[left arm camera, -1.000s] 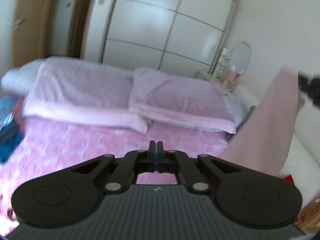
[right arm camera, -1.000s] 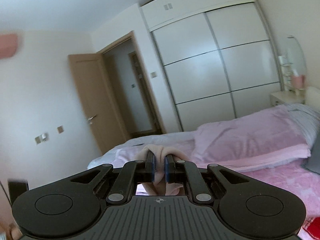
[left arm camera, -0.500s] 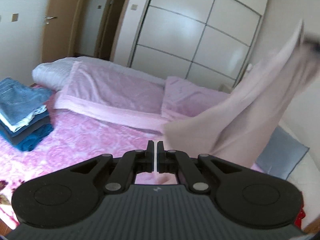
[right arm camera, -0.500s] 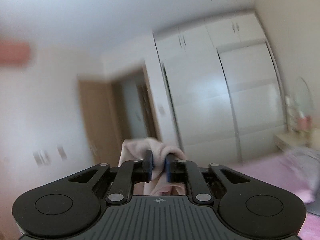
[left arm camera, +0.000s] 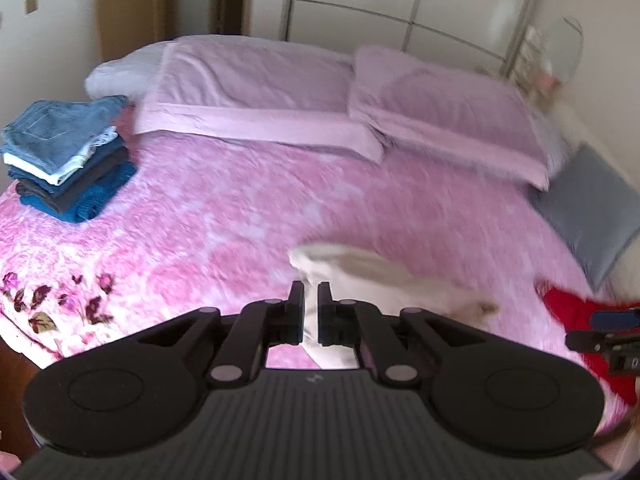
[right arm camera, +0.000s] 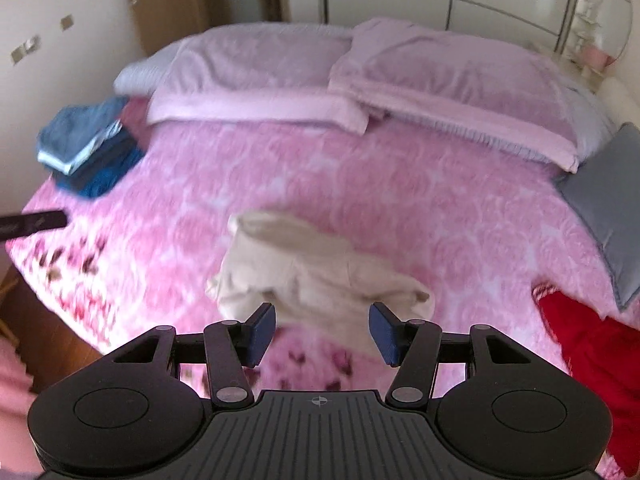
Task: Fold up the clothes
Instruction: 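Carry the cream garment to the open bed area and lay it down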
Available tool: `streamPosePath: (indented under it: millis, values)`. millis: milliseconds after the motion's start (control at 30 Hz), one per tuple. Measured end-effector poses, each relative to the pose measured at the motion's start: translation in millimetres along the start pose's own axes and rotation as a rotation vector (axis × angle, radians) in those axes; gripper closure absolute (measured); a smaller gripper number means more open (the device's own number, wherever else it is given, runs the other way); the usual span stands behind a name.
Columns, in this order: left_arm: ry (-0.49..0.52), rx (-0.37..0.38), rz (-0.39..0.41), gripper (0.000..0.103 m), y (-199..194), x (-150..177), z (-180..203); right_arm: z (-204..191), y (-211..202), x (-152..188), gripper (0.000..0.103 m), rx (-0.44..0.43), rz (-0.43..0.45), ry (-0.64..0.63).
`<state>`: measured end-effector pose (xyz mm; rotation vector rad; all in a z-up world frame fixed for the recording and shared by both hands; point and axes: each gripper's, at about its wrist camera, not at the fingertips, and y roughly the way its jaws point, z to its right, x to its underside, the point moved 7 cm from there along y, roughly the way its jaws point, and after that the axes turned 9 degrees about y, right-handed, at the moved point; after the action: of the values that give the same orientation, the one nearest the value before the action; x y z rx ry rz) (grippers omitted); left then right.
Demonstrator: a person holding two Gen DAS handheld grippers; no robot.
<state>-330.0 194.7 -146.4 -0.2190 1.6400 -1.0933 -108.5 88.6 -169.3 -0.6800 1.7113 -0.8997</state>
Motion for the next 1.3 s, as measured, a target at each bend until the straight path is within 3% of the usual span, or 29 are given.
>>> streamPosePath:
  millis: [167,267,400,600,933,1300]
  values:
    - [0.045,0.019,-0.033,0.088,-13,28,42,19,-19,45,0.047,-0.004,-0.034,0.021]
    - [0.066,-0.014,-0.076,0.086,-21,50,57,27,-29,58,0.047,-0.002,-0.027,0.024]
    - [0.103,-0.057,-0.119,0.076,-38,79,76,30,-49,90,0.047,-0.003,-0.046,0.035]
    - [0.125,-0.087,-0.134,0.075,-61,101,85,30,-59,129,0.047,-0.018,-0.077,0.038]
    - [0.122,-0.112,-0.095,0.073,-84,99,80,22,-68,127,0.047,-0.025,-0.038,0.013]
    - [0.150,-0.062,-0.087,0.073,-52,75,48,13,-52,100,0.047,0.007,-0.006,0.046]
